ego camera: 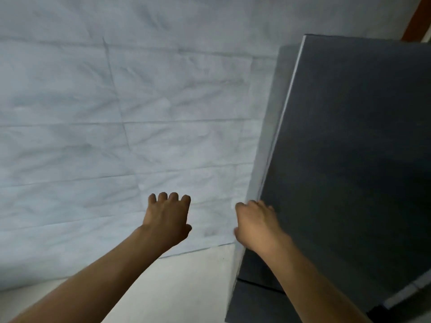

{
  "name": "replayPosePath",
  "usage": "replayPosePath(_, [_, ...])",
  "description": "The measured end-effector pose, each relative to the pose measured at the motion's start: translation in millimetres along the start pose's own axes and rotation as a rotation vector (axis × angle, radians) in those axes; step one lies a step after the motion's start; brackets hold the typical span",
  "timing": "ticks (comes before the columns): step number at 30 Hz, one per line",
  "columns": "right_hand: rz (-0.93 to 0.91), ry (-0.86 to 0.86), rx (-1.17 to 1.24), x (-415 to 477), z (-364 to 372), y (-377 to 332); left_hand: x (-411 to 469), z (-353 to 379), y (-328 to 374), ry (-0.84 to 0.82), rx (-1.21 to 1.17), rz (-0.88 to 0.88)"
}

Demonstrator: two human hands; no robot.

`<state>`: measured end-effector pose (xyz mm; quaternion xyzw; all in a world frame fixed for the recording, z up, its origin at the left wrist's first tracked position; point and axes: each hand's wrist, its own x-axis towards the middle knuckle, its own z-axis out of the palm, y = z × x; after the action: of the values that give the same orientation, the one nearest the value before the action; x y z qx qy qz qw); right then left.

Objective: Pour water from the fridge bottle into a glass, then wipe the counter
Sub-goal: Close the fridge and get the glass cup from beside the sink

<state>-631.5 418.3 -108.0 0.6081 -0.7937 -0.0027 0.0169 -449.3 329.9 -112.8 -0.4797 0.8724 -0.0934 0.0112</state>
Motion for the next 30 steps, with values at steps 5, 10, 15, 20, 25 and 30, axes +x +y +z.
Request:
replayPosePath(5, [-0.273,0.032,-0.005,11,-9,-117,-67,8,-96,-0.072,0.047,-0.201])
replayPosePath(10, [-0.551,0.054,0.023,17,-9,-232,-134,21,-176,-0.105,0.023,-0.449])
replayPosePath(15, [-0.819,0.041,0.008,28,-5,-329,-188,35,-240,-0.163,-0.020,-0.698])
replayPosePath(20, [-1.070,0.022,-0.023,42,8,-426,-233,46,-291,-0.236,-0.058,-0.976])
replayPosePath(25, [-1.373,0.022,-0.044,40,18,-521,-280,57,-318,-0.310,-0.115,-1.335])
replayPosePath(30, [-1.707,-0.042,-0.050,4,35,-602,-335,68,-319,-0.372,-0.184,-1.681])
